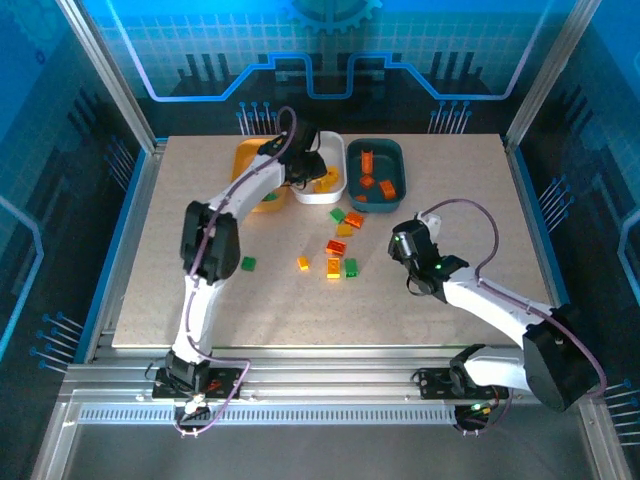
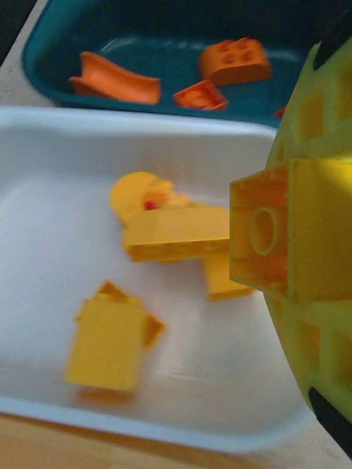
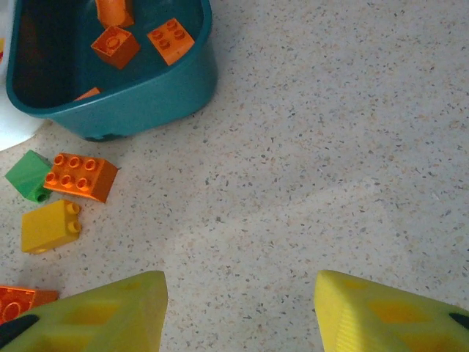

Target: Sort the legos into containers by color

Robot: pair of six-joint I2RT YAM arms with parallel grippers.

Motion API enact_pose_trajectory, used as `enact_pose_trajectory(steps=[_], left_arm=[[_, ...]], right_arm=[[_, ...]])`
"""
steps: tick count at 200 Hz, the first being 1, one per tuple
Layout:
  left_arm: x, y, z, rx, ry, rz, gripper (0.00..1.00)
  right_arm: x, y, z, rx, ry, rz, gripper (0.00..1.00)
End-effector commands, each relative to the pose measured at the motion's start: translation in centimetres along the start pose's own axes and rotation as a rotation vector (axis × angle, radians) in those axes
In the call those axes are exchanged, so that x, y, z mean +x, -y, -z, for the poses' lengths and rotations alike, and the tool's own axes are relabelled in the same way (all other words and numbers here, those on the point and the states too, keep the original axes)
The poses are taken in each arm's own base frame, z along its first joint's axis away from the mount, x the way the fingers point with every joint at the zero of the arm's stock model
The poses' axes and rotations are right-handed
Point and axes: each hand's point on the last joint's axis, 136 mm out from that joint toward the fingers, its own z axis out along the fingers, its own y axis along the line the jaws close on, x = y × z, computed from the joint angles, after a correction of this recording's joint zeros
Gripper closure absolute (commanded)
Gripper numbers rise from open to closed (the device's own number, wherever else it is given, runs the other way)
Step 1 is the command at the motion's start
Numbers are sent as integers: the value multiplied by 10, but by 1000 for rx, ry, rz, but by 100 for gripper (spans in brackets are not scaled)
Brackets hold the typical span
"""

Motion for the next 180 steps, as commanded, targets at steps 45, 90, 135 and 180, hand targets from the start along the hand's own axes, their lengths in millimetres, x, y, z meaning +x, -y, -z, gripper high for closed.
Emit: enact_pose_trajectory(steps=[45,90,135,180], left_arm=[[-19,20,3,68,-36,-9,22],[-38,41,103,168,54,-64,1],[-15,-23,162,184,27,133,1],[26,-106,145,325,-174,602,1]], right_arm=[[-5,-10,13,-53,39,13,42],[1,-43,16,-128,38,130,41],[32,-129,27,-254,-32,373,42],[99,-220,24,-351,-236,624,38]])
